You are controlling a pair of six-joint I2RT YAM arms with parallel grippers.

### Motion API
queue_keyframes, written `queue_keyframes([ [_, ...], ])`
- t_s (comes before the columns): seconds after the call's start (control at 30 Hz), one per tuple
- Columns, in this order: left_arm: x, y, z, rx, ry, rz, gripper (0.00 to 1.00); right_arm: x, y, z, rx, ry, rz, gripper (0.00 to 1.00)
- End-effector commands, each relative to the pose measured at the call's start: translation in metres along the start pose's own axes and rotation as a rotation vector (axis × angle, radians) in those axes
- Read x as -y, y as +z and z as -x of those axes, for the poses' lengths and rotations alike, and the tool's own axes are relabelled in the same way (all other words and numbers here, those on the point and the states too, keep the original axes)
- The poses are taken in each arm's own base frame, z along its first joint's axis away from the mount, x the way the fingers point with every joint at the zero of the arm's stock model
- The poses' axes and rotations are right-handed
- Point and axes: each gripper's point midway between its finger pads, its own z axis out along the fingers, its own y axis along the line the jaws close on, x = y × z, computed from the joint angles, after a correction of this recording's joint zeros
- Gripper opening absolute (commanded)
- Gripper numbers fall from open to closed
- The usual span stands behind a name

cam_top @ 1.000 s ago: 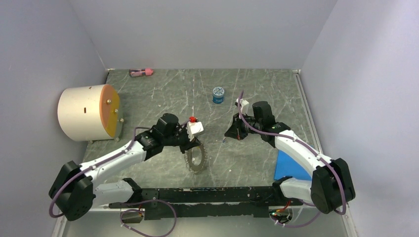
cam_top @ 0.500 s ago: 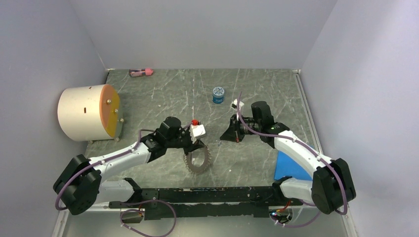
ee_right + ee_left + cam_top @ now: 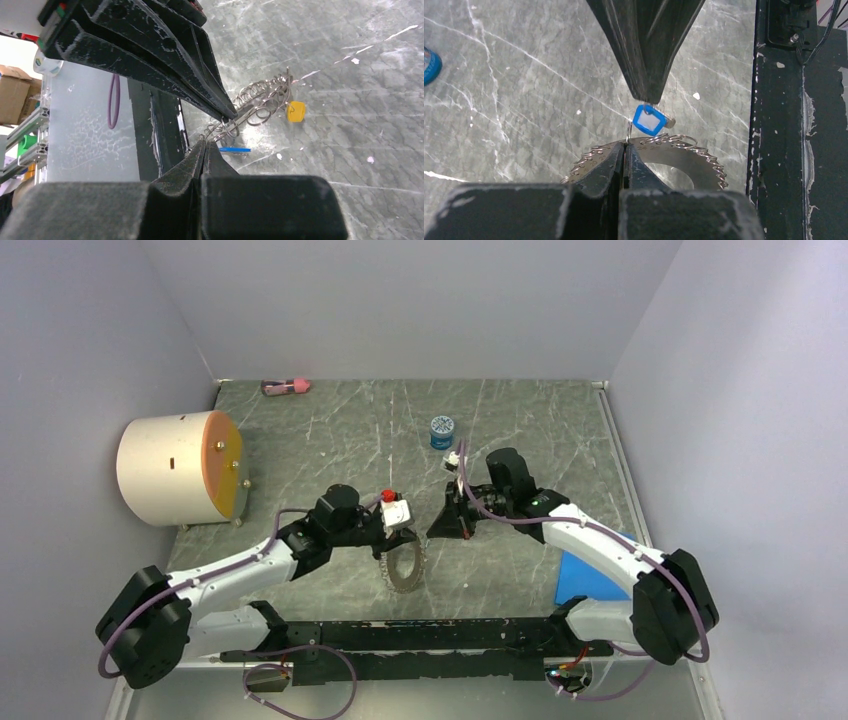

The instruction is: Put the keys on the keyring

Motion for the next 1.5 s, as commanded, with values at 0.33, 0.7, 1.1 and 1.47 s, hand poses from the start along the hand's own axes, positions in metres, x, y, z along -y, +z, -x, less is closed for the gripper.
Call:
queue_keyframes([
  [0.33,0.005,-0.003,0.027,0.087,0.055,0.000,0.02,-0.004,0.011,0.019,0.005,-0.114,-0.017,0.00],
  [0.7,0.007,-0.005,0.030,0.094,0.062,0.009,0.03,0.011,0.009,0.015,-0.016,-0.094,-0.117,0.00],
  [1.1,0.009,-0.005,0.030,0.104,0.061,0.013,0.03,0.021,0.006,0.013,0.007,-0.062,-0.157,0.00],
  [1.47,0.010,-0.007,0.037,0.156,0.071,0.017,0.02,0.021,0.006,0.011,0.022,-0.041,-0.117,0.00],
])
